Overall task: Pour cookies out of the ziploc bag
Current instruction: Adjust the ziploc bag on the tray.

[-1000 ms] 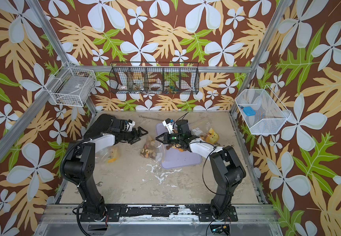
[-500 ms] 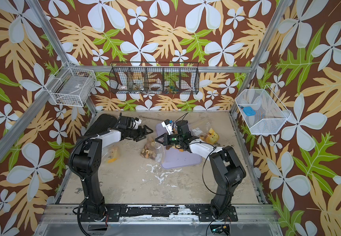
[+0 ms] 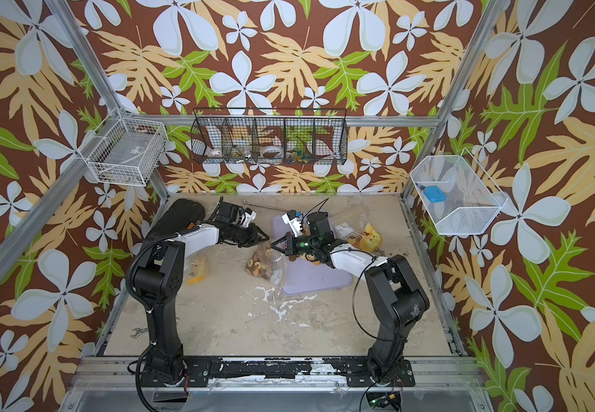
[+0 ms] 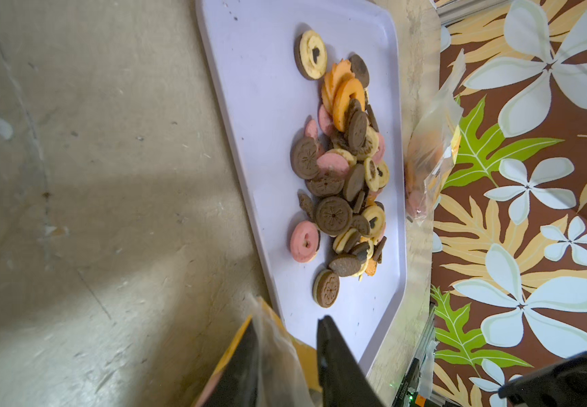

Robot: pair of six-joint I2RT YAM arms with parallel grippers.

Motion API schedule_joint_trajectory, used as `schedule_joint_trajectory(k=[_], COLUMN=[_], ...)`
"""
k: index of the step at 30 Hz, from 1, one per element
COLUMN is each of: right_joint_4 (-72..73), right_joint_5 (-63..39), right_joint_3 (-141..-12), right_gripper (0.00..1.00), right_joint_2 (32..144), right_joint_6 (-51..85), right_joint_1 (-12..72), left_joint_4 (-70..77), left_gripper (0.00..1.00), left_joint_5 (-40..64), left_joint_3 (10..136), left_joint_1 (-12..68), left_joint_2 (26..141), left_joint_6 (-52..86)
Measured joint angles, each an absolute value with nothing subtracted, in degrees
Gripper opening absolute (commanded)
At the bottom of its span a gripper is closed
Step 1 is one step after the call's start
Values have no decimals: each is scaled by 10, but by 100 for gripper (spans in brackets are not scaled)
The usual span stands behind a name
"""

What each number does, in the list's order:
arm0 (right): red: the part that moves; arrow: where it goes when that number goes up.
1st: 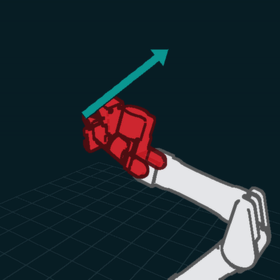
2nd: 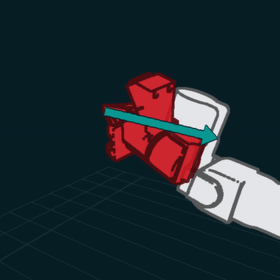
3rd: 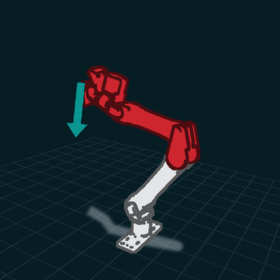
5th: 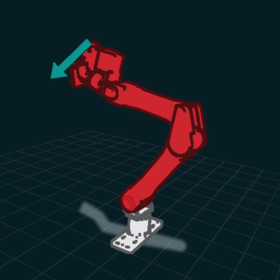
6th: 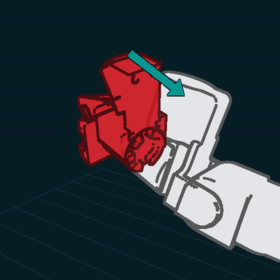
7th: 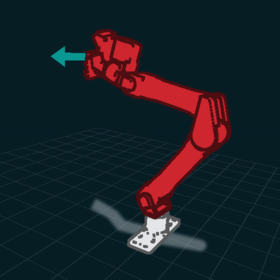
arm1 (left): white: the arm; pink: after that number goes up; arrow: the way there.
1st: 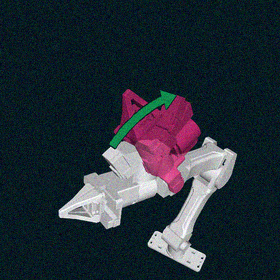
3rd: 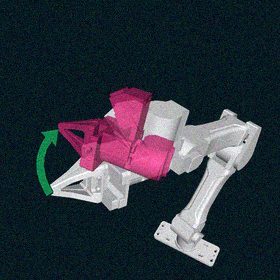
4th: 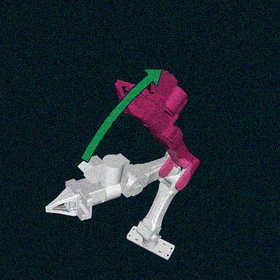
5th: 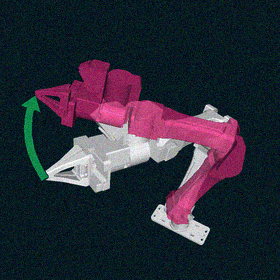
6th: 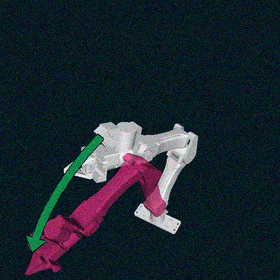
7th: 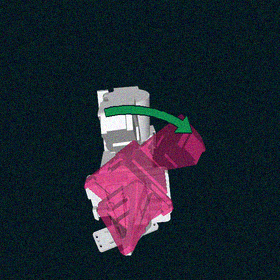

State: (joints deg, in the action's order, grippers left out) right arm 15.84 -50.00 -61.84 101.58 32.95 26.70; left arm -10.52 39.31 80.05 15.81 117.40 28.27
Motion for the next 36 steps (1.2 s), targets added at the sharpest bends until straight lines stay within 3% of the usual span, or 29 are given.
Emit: schedule_joint_trajectory(k=[4, 15, 26, 36], right_joint_4=[158, 152, 105, 39], right_joint_5=[-500, -499, -487, -383], right_joint_3=[-618, -622, -696, -597], right_gripper=[0, 0, 0, 0], right_joint_2=[1016, 1014, 1004, 986], right_joint_6=[330, 327, 295, 267], right_joint_1=[267, 267, 267, 234], left_joint_4=[-107, -108, -66, -11], left_gripper=[0, 0, 0, 0], left_joint_5=[394, 397, 395, 390], left_joint_3=[799, 793, 744, 647], left_joint_1=[158, 158, 156, 156], left_joint_2=[1172, 1160, 1042, 982], left_joint_6=[279, 280, 311, 342])
